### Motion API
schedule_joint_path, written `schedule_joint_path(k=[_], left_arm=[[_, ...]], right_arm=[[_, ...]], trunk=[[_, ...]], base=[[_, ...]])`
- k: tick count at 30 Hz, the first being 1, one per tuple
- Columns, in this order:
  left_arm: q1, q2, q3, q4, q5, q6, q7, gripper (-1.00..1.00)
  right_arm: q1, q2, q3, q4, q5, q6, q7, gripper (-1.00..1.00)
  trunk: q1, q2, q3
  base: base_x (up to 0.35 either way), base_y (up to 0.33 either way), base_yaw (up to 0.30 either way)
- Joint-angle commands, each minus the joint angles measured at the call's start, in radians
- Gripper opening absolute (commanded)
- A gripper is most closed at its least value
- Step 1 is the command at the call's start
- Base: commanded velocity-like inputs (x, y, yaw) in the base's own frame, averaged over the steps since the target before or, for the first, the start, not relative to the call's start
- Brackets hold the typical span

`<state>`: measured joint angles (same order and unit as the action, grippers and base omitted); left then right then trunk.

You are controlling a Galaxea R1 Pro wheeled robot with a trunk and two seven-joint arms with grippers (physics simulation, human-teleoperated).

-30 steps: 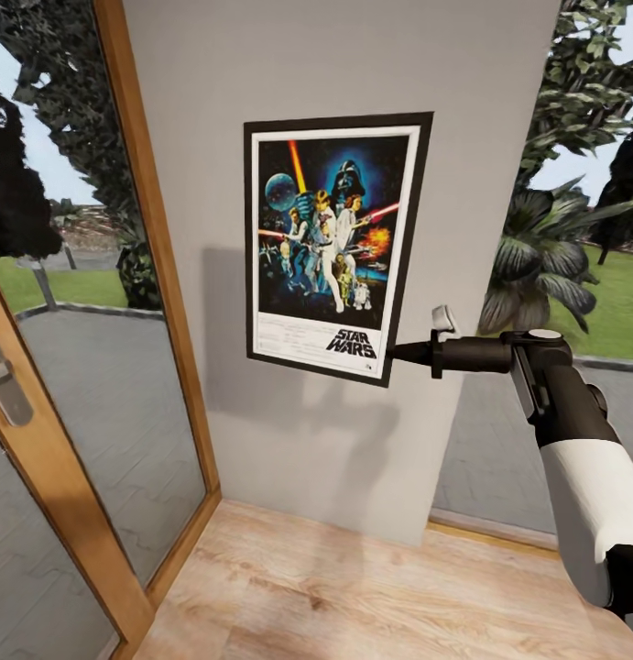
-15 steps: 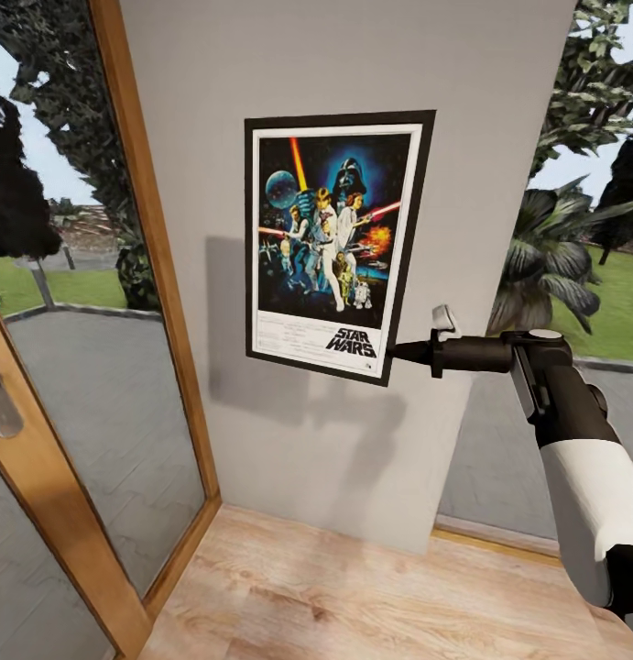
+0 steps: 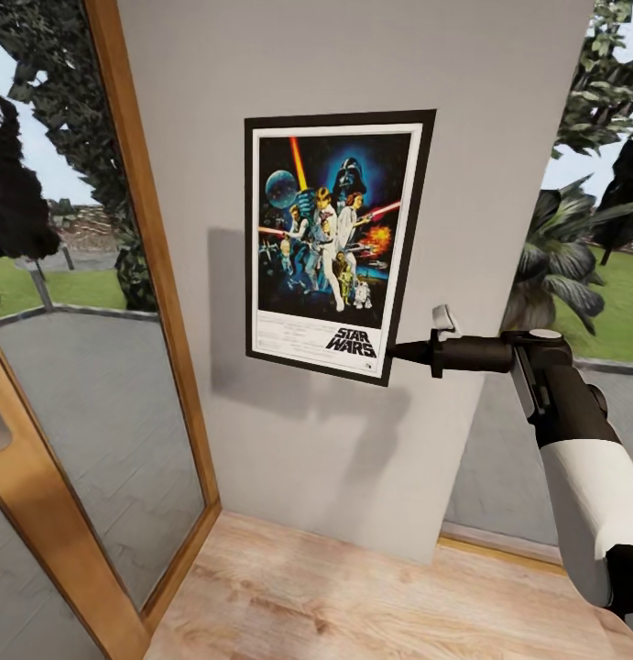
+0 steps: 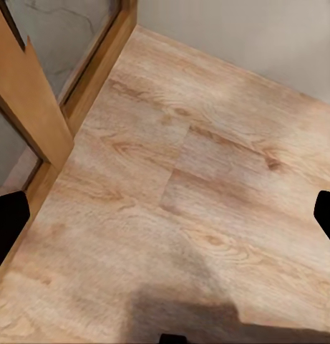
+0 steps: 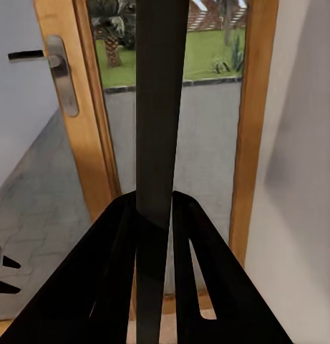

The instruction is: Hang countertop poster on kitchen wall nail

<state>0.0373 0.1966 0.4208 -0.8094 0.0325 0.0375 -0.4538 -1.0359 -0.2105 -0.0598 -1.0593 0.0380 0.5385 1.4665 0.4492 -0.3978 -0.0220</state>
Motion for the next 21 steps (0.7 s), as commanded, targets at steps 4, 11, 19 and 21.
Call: schedule_joint_path(k=[4,11,19,21], left_arm=[[0.0,0.0,0.002,-0.003,0.003,0.004,-0.006,1.0],[0.0,0.0,0.003,-0.004,0.003,0.004,-0.005,1.0],[0.0,0.0,0.003,-0.004,0.003,0.004,-0.006,1.0],[0.0,0.0,0.003,-0.004,0.003,0.004,-0.006,1.0]], right_arm=[[-0.001,0.0,-0.002,-0.001,0.003,0.014,0.008,-1.0],[-0.001,0.0,-0.002,-0.001,0.003,0.014,0.008,-1.0],[-0.001,0.0,-0.002,-0.001,0.003,0.014,0.008,-1.0],[-0.001,0.0,-0.002,-0.001,0.003,0.014,0.008,-1.0]], trunk=[[0.001,-0.002,-0.002],[0.001,-0.002,-0.002],[0.001,-0.002,-0.002],[0.001,-0.002,-0.002]], base=[[0.027,0.007,0.0],[0.14,0.082,0.0],[0.083,0.014,0.0],[0.137,0.002,0.0]])
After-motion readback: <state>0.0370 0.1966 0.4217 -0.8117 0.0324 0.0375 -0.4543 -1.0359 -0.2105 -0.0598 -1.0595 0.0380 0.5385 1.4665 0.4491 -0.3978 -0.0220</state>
